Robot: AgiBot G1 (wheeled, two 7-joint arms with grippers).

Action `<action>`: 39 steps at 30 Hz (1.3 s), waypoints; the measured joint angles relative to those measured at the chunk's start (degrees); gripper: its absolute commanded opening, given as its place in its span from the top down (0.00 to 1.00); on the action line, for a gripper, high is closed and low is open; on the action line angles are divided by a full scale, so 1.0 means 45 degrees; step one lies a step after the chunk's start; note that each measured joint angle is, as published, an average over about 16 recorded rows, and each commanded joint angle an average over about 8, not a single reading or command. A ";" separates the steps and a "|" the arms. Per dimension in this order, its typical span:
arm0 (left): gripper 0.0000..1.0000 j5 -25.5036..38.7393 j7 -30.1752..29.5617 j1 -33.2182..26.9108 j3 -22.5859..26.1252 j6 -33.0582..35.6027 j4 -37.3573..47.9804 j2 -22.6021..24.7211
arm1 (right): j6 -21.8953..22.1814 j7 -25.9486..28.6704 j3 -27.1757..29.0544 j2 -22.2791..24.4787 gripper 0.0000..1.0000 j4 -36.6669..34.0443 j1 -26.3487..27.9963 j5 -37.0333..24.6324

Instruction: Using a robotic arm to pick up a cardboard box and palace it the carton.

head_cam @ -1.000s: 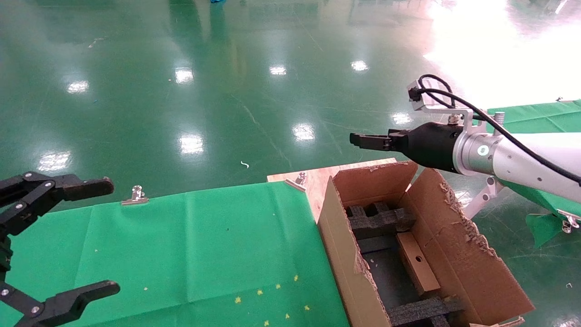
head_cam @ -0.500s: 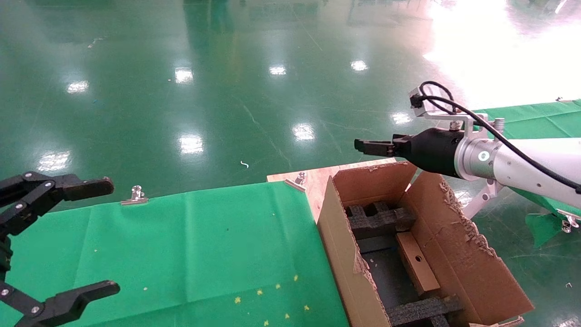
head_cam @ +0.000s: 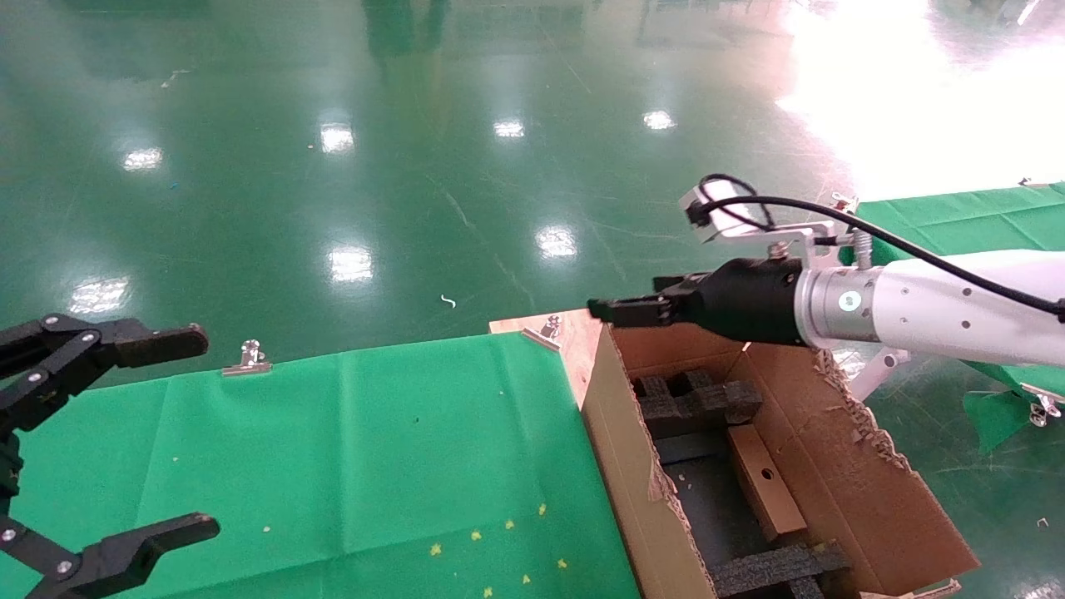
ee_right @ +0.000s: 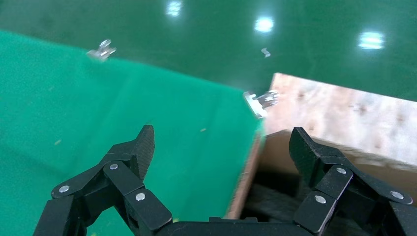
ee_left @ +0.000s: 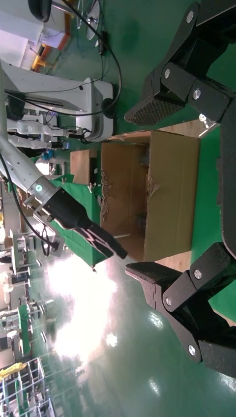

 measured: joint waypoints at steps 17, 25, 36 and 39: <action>0.00 -0.0007 0.0005 -0.0003 0.0010 -0.0004 0.0001 -0.0004 | -0.4107 -0.5533 0.5112 -0.0715 0.00 -0.0325 -0.2831 0.3109; 0.00 -0.0010 0.0007 -0.0004 0.0015 -0.0006 0.0001 -0.0006 | -0.6043 -0.8142 0.7522 -0.1052 0.00 -0.0479 -0.4166 0.4575; 0.00 -0.0013 0.0010 -0.0005 0.0020 -0.0008 0.0001 -0.0008 | -0.8218 -1.1072 1.0229 -0.1430 0.00 -0.0651 -0.5665 0.6222; 0.00 -0.0014 0.0010 -0.0005 0.0021 -0.0008 0.0001 -0.0008 | -0.8580 -1.1559 1.0679 -0.1493 0.00 -0.0680 -0.5914 0.6496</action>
